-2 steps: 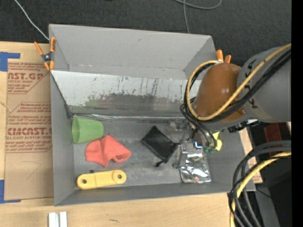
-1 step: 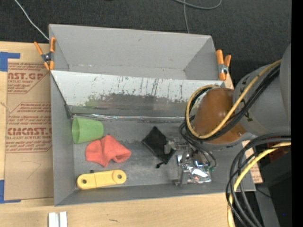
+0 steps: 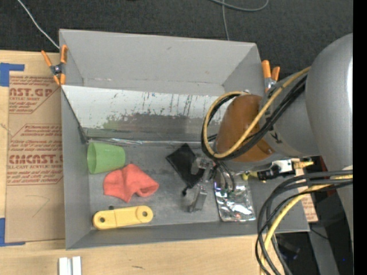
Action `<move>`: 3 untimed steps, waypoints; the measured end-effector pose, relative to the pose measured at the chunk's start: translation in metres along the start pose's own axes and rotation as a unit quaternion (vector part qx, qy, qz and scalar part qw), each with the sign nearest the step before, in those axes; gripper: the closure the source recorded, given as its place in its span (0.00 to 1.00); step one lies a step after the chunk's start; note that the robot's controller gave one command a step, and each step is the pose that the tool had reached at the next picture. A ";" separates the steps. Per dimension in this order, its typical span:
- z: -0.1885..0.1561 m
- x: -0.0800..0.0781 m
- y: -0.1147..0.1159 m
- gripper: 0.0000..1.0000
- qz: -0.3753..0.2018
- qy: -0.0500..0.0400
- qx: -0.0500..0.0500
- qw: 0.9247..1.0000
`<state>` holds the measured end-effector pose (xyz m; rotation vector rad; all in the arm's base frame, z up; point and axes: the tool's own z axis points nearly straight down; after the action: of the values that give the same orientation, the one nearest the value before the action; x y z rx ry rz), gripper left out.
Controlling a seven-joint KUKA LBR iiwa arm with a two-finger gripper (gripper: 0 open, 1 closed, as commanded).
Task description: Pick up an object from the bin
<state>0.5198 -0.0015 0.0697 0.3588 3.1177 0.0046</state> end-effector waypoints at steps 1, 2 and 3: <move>0.000 -0.021 -0.009 1.00 -0.073 0.003 0.001 0.997; 0.000 -0.021 -0.009 1.00 -0.073 0.003 0.001 0.997; -0.079 -0.026 -0.009 1.00 -0.082 0.005 0.001 0.997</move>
Offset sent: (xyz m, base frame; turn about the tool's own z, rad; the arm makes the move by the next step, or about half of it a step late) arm 0.0000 0.0000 0.0000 0.0000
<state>0.5432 -0.0168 0.1491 0.1015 3.1472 0.0016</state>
